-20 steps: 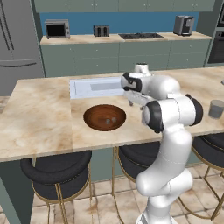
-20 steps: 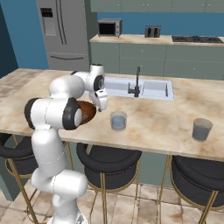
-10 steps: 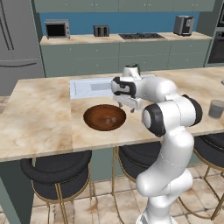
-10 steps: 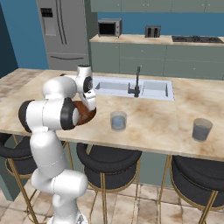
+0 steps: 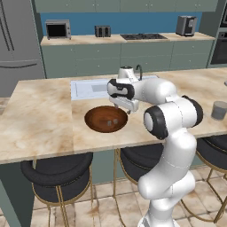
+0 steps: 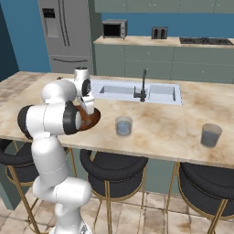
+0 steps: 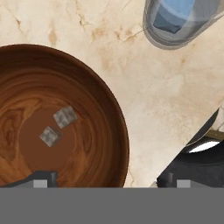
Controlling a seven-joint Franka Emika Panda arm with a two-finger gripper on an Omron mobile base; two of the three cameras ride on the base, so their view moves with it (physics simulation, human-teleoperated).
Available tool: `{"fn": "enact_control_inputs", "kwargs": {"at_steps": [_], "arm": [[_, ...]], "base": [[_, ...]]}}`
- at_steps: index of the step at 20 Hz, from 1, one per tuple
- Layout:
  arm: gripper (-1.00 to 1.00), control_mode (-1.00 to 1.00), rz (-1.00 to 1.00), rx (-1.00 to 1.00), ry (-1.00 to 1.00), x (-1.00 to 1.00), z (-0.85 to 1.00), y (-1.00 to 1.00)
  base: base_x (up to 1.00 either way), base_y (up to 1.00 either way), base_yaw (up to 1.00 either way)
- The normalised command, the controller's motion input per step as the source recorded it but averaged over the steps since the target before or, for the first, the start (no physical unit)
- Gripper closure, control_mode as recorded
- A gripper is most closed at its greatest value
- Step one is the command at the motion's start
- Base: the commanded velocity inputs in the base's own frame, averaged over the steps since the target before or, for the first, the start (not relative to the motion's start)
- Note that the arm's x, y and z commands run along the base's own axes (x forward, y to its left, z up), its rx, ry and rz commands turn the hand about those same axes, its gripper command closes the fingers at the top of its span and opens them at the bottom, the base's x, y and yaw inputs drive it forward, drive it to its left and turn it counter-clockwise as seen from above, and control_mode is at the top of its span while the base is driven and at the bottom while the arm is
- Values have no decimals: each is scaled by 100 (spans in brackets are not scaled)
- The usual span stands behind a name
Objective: There are four ice cubes in the ice bowl. Place two ice cubes in each glass of water.
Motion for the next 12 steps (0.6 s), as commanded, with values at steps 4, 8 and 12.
{"fn": "enact_control_inputs", "kwargs": {"at_steps": [4,8,12], "arm": [[-100,-100,0,0,0,0,0,0],[-100,-100,0,0,0,0,0,0],[-100,-100,0,0,-2,0,-3,0]], "base": [[0,0,0],[0,0,0],[0,0,0]]}}
